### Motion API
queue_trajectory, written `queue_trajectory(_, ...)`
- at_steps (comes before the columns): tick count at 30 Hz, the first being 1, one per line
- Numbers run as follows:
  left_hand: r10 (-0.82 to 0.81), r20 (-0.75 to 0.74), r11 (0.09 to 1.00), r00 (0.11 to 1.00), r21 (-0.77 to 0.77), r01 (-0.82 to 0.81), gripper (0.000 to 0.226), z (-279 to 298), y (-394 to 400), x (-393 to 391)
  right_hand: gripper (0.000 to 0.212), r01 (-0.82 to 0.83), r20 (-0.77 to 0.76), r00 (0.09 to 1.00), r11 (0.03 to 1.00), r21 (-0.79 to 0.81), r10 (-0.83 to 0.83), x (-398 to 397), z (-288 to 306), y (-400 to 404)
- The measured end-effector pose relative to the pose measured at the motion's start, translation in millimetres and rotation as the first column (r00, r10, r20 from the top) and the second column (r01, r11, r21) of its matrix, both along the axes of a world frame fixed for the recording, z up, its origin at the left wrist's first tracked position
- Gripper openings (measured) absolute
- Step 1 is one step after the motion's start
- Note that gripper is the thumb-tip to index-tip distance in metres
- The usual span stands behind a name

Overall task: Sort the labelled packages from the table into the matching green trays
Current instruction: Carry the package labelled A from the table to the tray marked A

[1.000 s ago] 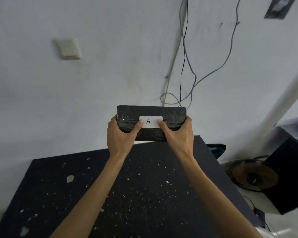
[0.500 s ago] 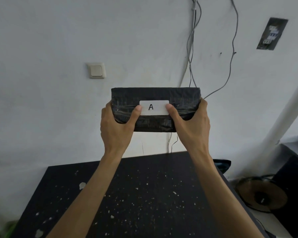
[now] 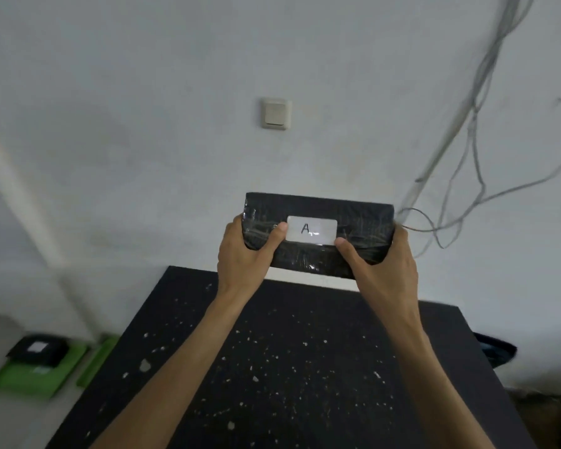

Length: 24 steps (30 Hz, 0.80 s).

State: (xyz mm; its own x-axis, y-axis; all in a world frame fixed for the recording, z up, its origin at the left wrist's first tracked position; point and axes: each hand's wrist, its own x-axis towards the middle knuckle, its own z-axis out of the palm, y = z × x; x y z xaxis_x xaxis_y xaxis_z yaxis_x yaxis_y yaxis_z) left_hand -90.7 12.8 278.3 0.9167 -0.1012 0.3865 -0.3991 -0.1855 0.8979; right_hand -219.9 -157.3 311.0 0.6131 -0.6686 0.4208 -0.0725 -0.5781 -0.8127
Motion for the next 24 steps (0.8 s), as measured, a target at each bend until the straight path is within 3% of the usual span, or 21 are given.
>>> queue_trajectory(7, 0.137, -0.139, 0.99, 0.981, 0.061, -0.13, 0.058, -32.9, 70.9, 37.1, 0.115, -0.297, -0.135, 0.946, 0.955, 0.013, 0.296, 56.8, -34.5, 31.3)
queue_trajectory(11, 0.208, -0.225, 0.977, 0.952, 0.096, -0.191, 0.056, -60.8, 127.5, 50.5, 0.129, -0.518, -0.316, 0.836, 0.837, -0.179, 0.45, 87.8, -57.1, 59.9)
queue_trajectory(13, 0.277, -0.258, 0.96, 0.926, 0.123, -0.253, 0.057, -74.9, 156.9, 54.9, 0.132, -0.604, -0.395, 0.77, 0.773, -0.195, 0.502, 108.3, -67.3, 79.4)
queue_trajectory(18, 0.433, -0.322, 0.901, 0.842, 0.152, -0.406, 0.056, -110.3, 240.4, 61.0, 0.132, -0.759, -0.534, 0.582, 0.646, -0.085, 0.614, 165.3, -104.0, 154.0)
queue_trajectory(24, 0.542, -0.355, 0.84, 0.762, 0.241, -0.486, 0.057, -163.1, 348.6, 68.3, 0.135, -0.815, -0.621, 0.379, 0.565, 0.128, 0.686, 221.0, -173.9, 273.1)
